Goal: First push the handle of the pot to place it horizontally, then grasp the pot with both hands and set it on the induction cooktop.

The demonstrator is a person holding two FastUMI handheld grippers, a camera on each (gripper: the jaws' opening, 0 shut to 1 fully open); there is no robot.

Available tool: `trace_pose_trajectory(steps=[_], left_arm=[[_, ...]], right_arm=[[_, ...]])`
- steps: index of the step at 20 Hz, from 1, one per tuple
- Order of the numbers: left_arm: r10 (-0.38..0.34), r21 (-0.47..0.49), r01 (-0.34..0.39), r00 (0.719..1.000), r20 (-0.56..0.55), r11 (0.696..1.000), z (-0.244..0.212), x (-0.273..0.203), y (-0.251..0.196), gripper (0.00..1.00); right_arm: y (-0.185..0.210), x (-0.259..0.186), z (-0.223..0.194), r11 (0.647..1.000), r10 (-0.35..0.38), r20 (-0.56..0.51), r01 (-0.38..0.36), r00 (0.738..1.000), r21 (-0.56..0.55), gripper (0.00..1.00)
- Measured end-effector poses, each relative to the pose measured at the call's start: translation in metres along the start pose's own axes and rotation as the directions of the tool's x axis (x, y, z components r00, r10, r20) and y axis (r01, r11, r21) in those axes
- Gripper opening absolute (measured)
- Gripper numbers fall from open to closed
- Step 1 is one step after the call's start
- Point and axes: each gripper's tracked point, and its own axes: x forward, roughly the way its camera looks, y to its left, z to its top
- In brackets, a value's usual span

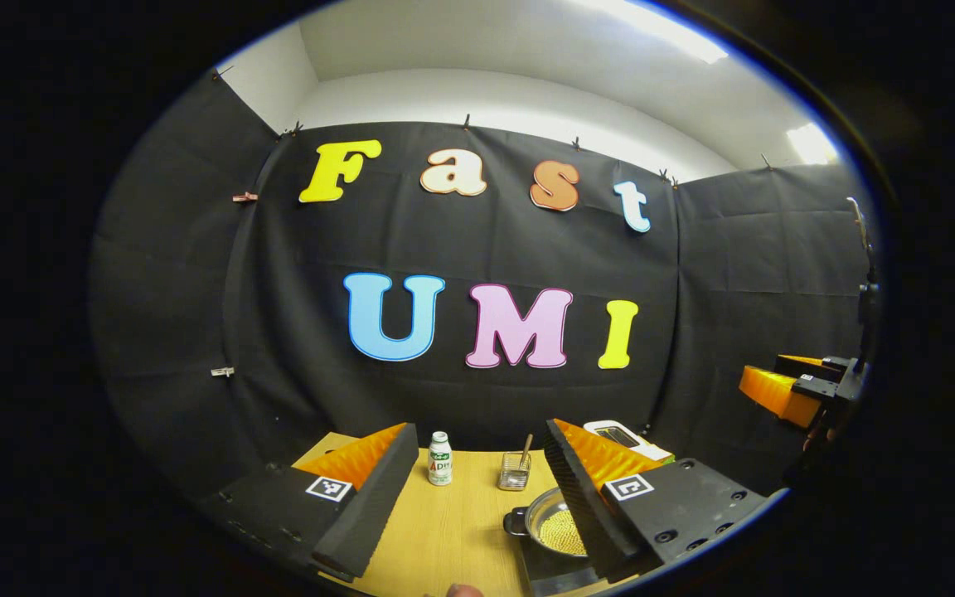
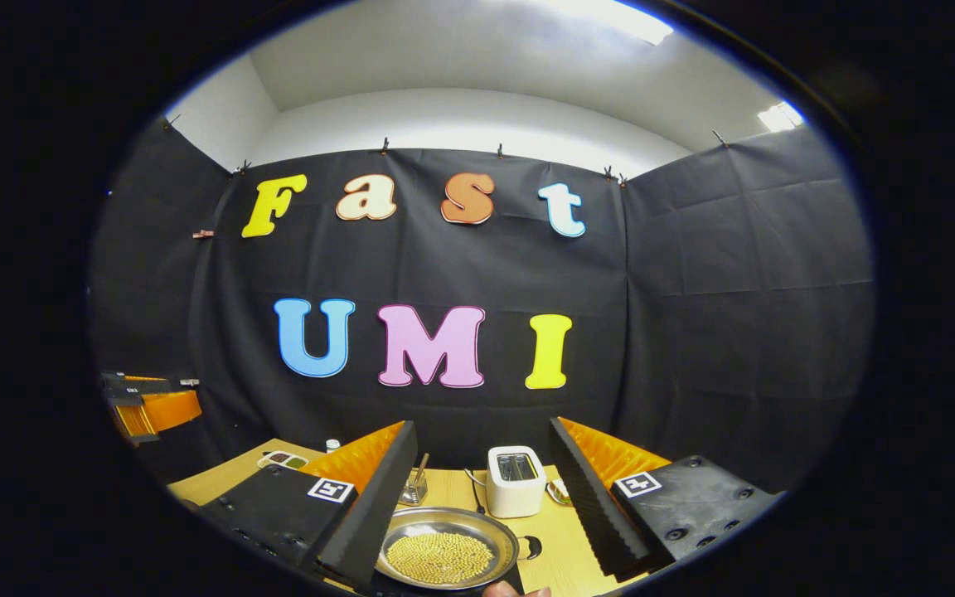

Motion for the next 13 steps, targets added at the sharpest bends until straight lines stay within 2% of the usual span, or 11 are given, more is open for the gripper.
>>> trace_pose_trajectory(steps=[13], left_arm=[[-0.023, 0.020, 0.024, 0.999, -0.022, 1.000, -0.003, 0.002, -0.005, 0.95]], right_arm=[[0.012, -0.004, -0.006, 1.000, 0.023, -0.036, -0.023, 0.999, 0.004, 0.98]])
